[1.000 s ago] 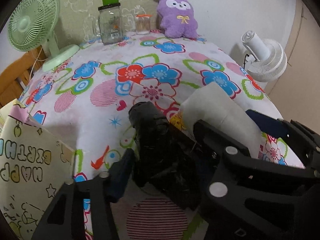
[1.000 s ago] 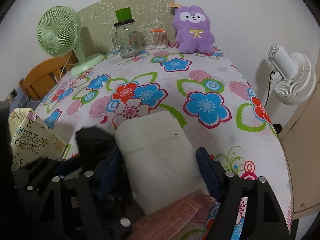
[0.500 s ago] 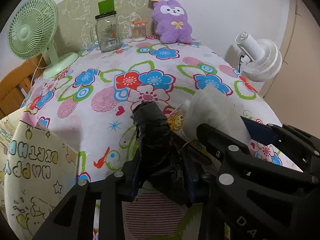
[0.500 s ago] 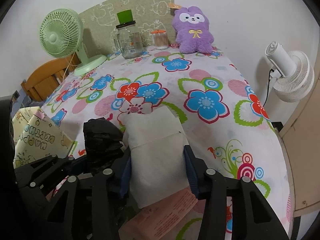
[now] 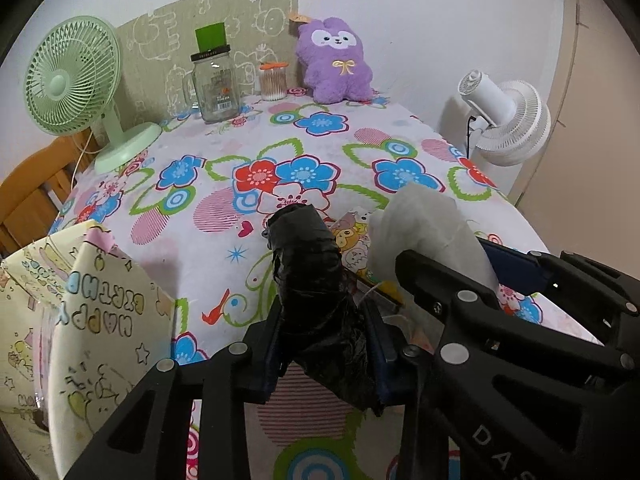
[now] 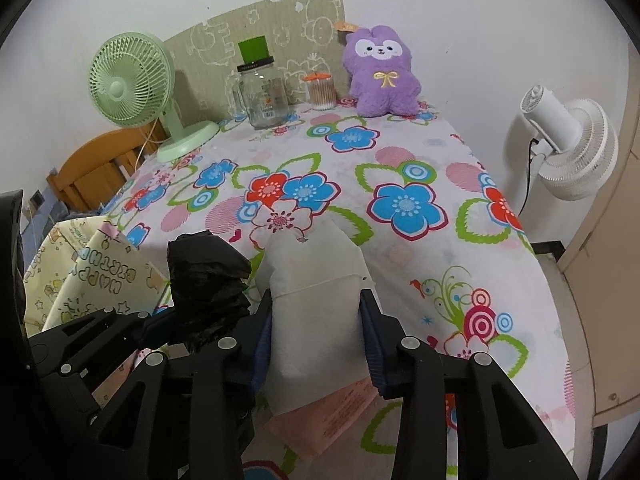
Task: Organize soft objects
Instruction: 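Lift the black bundle with left tool while right tool lifts the white cloth, then carry the black bundle and white cloth with both tools over the storage box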
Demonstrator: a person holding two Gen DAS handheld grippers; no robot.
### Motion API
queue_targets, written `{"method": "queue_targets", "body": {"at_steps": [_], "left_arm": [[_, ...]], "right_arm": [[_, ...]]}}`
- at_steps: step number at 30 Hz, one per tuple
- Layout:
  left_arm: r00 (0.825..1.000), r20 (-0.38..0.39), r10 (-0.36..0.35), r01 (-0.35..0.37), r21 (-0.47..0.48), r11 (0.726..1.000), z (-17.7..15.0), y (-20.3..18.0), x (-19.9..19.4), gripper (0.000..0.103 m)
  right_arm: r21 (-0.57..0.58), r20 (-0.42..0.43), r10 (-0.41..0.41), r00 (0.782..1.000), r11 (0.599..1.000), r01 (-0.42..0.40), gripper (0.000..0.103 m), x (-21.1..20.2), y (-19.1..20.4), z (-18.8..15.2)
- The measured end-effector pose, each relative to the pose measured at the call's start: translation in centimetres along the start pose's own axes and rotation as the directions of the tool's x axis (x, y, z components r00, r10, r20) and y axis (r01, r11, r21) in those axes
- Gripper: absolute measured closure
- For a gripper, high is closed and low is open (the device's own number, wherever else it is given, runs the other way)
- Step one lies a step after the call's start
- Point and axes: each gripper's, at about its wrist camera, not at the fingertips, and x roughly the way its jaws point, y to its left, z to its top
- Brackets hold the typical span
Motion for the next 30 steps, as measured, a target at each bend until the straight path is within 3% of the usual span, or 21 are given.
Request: {"method": "queue_targets", "body": {"at_steps": [30], "left_arm": [[0.994,0.112,-0.019,0.01,0.075,0.997,-1.7,-0.6,-8.4,0.067]], "right_arm": [[-0.004,0.115,-0.085,0.99,0.996,0.086,0.06,-8.7,2.9,-1.6]]}}
